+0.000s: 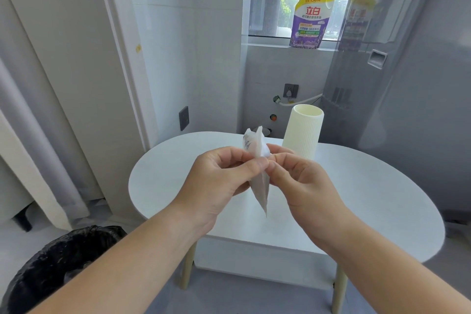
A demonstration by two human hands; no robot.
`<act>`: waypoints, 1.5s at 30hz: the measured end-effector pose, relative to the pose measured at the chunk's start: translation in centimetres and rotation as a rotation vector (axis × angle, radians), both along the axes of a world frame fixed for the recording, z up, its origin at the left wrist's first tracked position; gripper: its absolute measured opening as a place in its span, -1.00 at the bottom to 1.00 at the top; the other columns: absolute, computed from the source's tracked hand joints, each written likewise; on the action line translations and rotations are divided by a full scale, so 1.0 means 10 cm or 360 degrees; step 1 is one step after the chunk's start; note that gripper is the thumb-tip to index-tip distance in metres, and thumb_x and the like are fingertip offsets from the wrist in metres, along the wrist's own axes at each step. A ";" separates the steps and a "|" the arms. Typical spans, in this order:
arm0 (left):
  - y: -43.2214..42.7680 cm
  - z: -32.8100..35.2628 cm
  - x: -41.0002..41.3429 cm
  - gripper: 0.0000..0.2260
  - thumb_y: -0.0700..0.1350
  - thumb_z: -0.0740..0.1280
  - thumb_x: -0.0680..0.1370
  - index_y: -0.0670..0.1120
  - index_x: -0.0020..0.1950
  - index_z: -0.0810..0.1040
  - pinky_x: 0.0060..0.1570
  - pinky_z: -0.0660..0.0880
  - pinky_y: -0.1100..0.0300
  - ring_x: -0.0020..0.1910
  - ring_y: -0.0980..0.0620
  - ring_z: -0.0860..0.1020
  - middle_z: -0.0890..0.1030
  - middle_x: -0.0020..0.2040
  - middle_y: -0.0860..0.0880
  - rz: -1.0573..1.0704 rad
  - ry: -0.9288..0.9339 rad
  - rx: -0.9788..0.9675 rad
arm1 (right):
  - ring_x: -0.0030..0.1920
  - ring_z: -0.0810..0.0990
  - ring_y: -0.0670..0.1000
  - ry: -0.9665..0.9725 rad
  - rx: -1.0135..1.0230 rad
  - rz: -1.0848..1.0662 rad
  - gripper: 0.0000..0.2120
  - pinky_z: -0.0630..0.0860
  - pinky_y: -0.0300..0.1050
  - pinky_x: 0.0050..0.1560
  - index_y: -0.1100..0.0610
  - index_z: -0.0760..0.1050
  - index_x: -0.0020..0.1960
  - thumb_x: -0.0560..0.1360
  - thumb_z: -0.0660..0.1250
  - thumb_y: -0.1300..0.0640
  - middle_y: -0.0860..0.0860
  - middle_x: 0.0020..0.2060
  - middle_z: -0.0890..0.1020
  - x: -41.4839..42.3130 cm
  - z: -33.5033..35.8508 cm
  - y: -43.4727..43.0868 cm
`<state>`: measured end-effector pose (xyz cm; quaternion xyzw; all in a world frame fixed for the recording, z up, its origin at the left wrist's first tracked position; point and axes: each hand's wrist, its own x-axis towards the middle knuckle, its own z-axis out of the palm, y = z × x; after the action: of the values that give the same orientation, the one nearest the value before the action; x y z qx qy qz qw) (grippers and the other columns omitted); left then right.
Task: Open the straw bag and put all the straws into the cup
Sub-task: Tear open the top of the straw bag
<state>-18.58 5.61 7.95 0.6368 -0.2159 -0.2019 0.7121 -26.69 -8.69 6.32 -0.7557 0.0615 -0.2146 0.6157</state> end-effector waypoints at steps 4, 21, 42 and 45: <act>0.00 -0.02 0.01 -0.92 -0.18 0.47 0.54 -0.14 -0.03 0.75 0.18 0.62 -0.17 0.03 -0.13 0.72 0.77 -0.04 -0.13 0.0033 -0.0019 0.0026 | 0.27 0.57 -0.08 -0.0019 -0.0043 -0.0039 -0.76 0.51 -0.05 0.23 0.11 0.68 -0.10 0.60 0.31 0.03 -0.13 0.27 0.58 -0.01 0.00 0.04; -0.03 -0.14 0.06 -0.84 0.02 0.45 0.44 -0.02 -0.11 0.76 0.29 0.55 -0.03 0.22 0.17 0.63 0.73 0.13 0.12 0.0139 -0.0371 0.0104 | -0.07 0.64 -0.28 -0.0064 -0.0224 -0.0219 -0.88 0.54 -0.38 -0.14 0.15 0.64 -0.17 0.54 0.41 0.19 -0.19 0.23 0.51 -0.05 0.05 0.14; -0.07 -0.12 0.00 -0.90 -0.18 0.50 0.49 -0.10 -0.22 0.74 0.15 0.63 -0.04 0.15 0.34 0.62 0.77 -0.01 0.02 0.0246 -0.0433 0.0110 | 0.10 0.64 -0.16 -0.0106 -0.0380 -0.0509 -0.86 0.65 0.06 -0.03 -0.10 0.48 -0.15 0.53 0.42 0.02 -0.26 -0.04 0.65 -0.04 0.01 0.08; -0.05 -0.12 0.00 -0.90 -0.14 0.50 0.47 -0.04 -0.25 0.69 0.11 0.61 0.22 0.14 0.33 0.62 0.73 0.13 0.08 0.0387 -0.0629 0.0267 | 0.09 0.67 -0.07 -0.0058 -0.0378 -0.0544 -0.81 0.69 0.04 -0.16 -0.10 0.42 -0.17 0.60 0.33 0.07 -0.21 0.08 0.65 -0.01 0.00 -0.01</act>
<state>-18.63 5.15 6.77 0.7421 -0.2552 -0.0034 0.6198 -26.81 -8.83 6.33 -0.7975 0.1520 -0.3353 0.4780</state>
